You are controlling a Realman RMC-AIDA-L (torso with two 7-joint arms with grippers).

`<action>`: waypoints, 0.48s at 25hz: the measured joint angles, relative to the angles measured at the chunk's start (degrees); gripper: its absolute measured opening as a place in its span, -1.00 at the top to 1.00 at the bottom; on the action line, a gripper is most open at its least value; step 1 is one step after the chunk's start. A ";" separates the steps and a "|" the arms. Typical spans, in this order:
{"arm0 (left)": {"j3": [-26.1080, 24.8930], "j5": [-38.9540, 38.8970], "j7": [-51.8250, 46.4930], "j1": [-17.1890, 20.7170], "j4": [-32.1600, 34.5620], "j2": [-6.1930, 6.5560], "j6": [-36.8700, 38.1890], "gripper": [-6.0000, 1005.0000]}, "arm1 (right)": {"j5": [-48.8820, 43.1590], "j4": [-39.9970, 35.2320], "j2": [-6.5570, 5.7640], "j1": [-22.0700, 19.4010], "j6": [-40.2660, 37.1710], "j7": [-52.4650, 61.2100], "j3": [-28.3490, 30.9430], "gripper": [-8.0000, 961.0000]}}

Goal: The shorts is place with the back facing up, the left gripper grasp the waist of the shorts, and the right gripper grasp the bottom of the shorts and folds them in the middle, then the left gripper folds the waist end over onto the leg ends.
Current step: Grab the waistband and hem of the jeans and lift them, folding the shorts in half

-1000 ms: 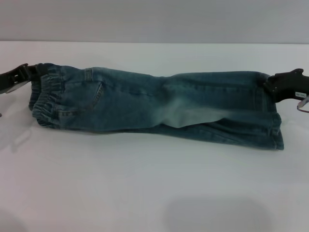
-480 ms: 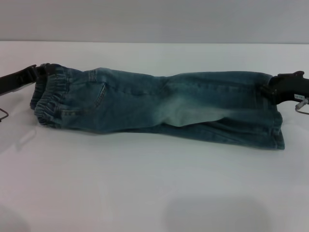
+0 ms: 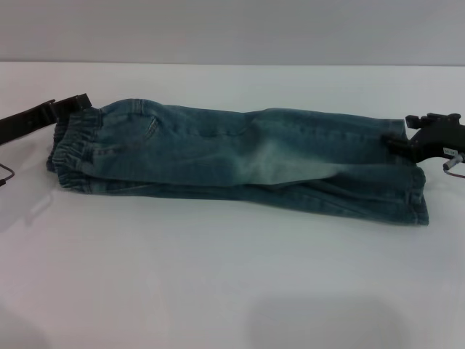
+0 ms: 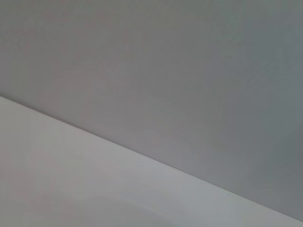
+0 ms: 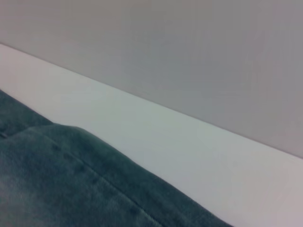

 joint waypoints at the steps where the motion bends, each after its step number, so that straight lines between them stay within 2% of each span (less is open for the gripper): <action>1: -0.03 -0.03 0.09 0.04 0.00 -0.06 -0.20 0.04 | 0.01 -0.04 0.04 -0.16 0.22 0.00 -0.02 -0.06; 6: -0.12 -1.31 1.50 0.46 0.20 -0.08 -0.24 -0.25 | 1.59 -0.70 0.30 -1.15 1.46 0.00 0.42 -0.19; 12: -0.07 -4.40 7.94 2.16 0.53 0.05 1.45 -0.60 | 9.10 -2.67 0.32 -3.19 1.60 -0.32 0.02 -0.19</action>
